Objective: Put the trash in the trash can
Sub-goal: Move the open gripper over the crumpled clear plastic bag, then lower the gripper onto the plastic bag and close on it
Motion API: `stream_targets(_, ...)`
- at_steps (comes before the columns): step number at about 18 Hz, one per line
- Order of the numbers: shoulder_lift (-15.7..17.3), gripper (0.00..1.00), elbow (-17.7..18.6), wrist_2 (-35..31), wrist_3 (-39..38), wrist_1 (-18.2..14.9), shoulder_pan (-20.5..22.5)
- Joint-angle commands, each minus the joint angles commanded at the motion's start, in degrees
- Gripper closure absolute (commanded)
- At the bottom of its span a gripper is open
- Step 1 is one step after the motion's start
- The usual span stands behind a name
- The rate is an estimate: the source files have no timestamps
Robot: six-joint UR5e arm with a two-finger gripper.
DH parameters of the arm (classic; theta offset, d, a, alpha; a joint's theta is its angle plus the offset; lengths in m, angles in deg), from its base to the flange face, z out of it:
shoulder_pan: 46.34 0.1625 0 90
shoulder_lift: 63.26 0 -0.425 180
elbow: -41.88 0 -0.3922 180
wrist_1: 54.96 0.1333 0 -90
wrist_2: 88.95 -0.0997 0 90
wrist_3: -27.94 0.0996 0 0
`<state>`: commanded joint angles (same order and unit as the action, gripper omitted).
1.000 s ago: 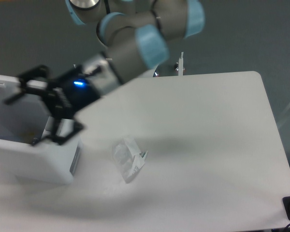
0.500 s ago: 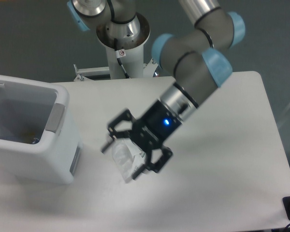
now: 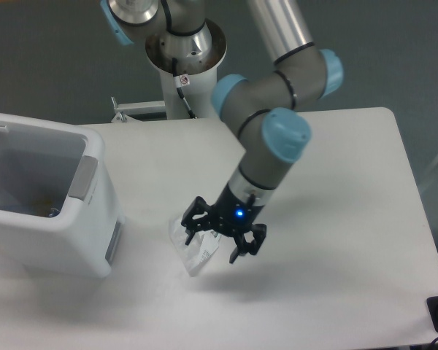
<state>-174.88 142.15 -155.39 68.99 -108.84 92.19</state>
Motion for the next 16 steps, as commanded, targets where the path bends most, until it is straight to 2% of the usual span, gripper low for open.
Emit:
stream_targets(6, 0.7, 0.00, 3.8, -10.5, -0.3, -1.8, -3.6)
stream_targets(11, -0.3, 0.00, 5.8, -15.6, -0.3, -1.8, -5.1)
stream_targets(12, -0.6, 0.18, 6.1, -16.4, -0.2, -1.8, -5.6)
stream_targets(14, -0.6, 0.61, 6.1, -17.0, -0.3, -1.3, -5.7)
stream_targets(15, -0.6, 0.75, 5.8, -17.1, -0.3, -1.2, -5.7)
stream_targets(16, -0.5, 0.83, 5.5, -17.1, -0.3, -1.2, -5.7)
